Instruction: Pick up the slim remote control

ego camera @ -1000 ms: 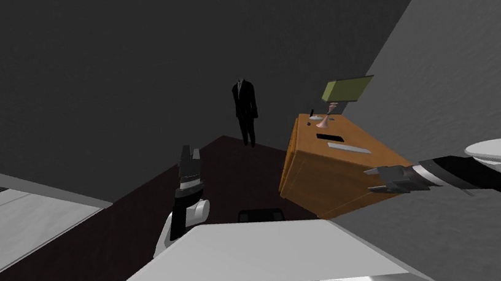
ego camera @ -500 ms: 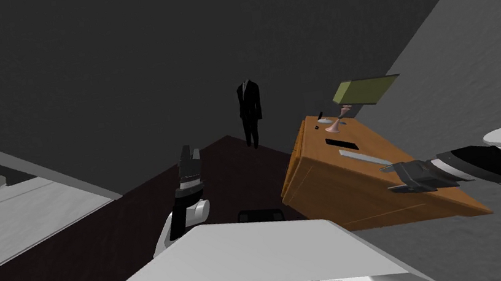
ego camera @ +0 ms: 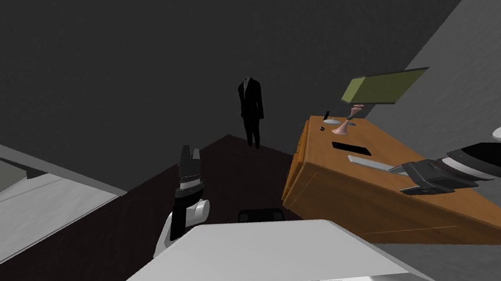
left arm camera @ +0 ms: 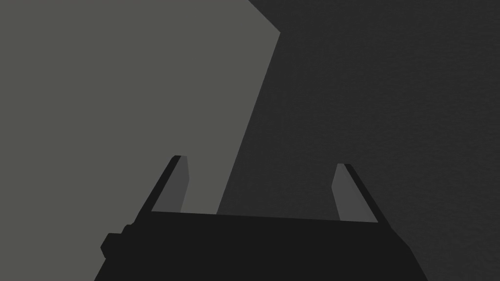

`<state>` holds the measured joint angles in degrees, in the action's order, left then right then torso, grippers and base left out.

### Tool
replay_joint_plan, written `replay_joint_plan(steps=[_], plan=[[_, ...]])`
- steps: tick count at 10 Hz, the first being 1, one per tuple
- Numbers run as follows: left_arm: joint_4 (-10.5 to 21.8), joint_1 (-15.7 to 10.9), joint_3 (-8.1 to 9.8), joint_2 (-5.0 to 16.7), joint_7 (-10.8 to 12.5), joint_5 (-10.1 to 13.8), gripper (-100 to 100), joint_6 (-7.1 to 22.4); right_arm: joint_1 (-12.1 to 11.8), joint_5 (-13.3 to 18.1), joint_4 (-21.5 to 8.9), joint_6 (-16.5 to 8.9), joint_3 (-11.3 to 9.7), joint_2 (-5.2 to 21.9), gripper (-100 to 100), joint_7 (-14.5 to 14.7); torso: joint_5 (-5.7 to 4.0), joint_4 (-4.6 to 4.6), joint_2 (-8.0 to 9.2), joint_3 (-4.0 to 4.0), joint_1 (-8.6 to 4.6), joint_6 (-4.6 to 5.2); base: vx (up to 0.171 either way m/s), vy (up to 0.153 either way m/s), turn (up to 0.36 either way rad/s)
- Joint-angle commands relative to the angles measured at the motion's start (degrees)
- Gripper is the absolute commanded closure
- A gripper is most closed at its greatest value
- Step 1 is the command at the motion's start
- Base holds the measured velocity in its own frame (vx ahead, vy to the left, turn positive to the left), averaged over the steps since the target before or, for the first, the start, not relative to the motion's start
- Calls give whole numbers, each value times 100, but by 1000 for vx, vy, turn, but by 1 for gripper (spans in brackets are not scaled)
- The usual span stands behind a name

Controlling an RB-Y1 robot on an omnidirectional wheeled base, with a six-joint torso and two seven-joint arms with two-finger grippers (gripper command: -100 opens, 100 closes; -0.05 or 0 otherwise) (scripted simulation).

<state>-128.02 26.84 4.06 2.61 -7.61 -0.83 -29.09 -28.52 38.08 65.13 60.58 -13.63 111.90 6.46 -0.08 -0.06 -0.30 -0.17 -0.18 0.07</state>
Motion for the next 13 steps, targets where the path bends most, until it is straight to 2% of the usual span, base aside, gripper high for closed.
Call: replay_joint_plan(steps=[1,2,4,5,6,7,8,9,10,11,12,13], plan=[[0,0,0,0,0,0,0,0,-46,-162,27,-76,-104,96,-100,87,0,0,0,0,0,0,43,-38,-7],[0,0,0,0,0,0,0,0,-143,-44,-121,41,-239,275,-100,74,-1,2,9,5,3,2,157,-100,248],[0,1,1,1,0,0,0,0,-143,-44,-121,41,-239,275,-100,74,-8,-10,-41,-24,-29,-3,151,-109,87],[0,1,1,0,0,0,0,0,-195,2,-164,89,-305,316,-100,68,-7,-7,-22,-14,-17,2,89,-70,65],[0,0,0,0,0,0,0,0,-299,64,-184,158,-425,310,-100,60,-4,-4,-14,-8,-11,-1,138,-106,203],[0,0,0,1,0,0,0,0,-299,-81,-184,158,-579,310,-100,60,-6,-6,-24,-14,-19,-3,117,-107,76],[0,1,1,0,0,0,0,0,-299,-19,-184,158,-560,310,-100,60,-9,-5,-20,-12,-22,2,50,-46,-17],[0,0,0,0,0,0,0,0,-299,64,-184,158,-425,310,-100,60,-5,-1,0,-1,-4,3,4,4,-13],[0,0,0,-1,0,0,0,0,-284,-12,-175,144,-524,327,-100,77,1,4,18,10,16,2,-1,5,-1],[0,-1,-1,-1,0,0,0,0,-286,0,-178,151,-508,324,0,72,4,6,26,15,22,3,0,0,0],[0,-1,-1,-1,0,0,0,0,-328,54,-199,23,-555,148,-100,120,4,7,28,17,23,3,14,4,78],[0,-1,-1,-1,0,0,0,0,-328,54,-199,23,-555,148,-100,120,3,6,26,15,24,2,15,7,50]])
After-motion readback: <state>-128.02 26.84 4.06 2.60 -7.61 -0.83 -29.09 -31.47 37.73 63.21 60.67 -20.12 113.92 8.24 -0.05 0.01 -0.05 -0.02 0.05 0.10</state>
